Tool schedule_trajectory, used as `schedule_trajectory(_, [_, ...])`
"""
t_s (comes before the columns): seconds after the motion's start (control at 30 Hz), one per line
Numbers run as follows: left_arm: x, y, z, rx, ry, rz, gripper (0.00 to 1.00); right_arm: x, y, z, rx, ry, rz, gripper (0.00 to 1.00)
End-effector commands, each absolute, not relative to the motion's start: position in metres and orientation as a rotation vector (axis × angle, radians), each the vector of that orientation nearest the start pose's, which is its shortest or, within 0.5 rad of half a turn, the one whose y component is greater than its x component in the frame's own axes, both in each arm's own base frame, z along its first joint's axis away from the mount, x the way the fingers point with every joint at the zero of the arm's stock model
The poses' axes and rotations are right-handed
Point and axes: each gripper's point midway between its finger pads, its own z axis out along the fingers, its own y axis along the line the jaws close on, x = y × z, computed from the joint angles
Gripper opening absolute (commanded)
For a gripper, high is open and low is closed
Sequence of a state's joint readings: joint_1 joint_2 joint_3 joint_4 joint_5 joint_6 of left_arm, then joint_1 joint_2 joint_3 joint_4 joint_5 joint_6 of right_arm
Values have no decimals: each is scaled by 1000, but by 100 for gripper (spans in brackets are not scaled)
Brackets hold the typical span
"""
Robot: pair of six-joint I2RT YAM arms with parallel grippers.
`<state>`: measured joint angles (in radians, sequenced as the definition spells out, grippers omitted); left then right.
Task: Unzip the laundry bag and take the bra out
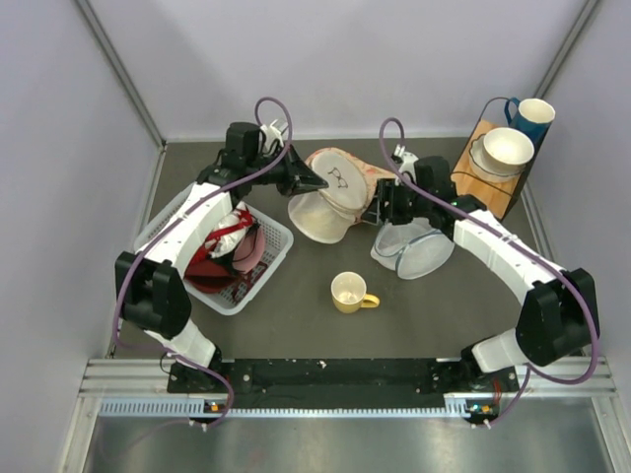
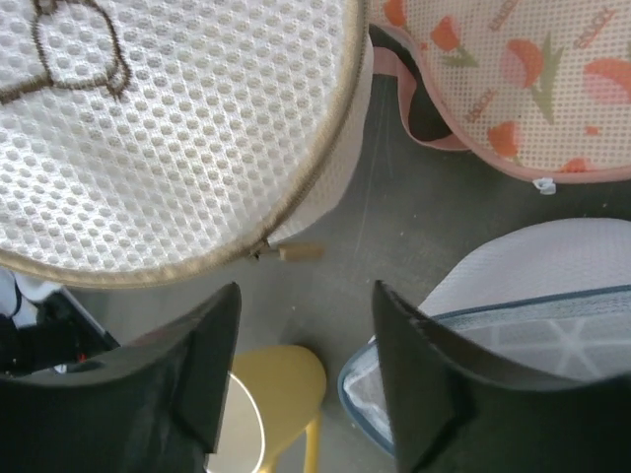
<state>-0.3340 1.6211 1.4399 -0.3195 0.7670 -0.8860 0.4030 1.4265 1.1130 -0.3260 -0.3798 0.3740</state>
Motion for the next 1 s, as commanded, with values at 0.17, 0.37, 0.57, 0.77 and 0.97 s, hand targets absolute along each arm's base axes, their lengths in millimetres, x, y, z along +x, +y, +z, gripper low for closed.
schedule_trajectory(0.17, [349,-275,326,191,2147,-1516,0,349,220,267,-280,2087,1030,85])
schedule_trajectory(0.37, [339,-276,333,278,2121,-1545,0,368,236,290,-279,2011,1219,95])
schedule_trajectory(0.57, [323,-281,351,436,2036,-1633,0,385,256,264,-242,2076,1409,96])
schedule_trajectory(0.77, [323,-284,352,534,2001,-1659,0,380,268,285,-276,1961,1534,35])
schedule_trajectory(0.97, [350,-288,336,443,2078,-1623,0,375,268,294,-243,1954,1511,0])
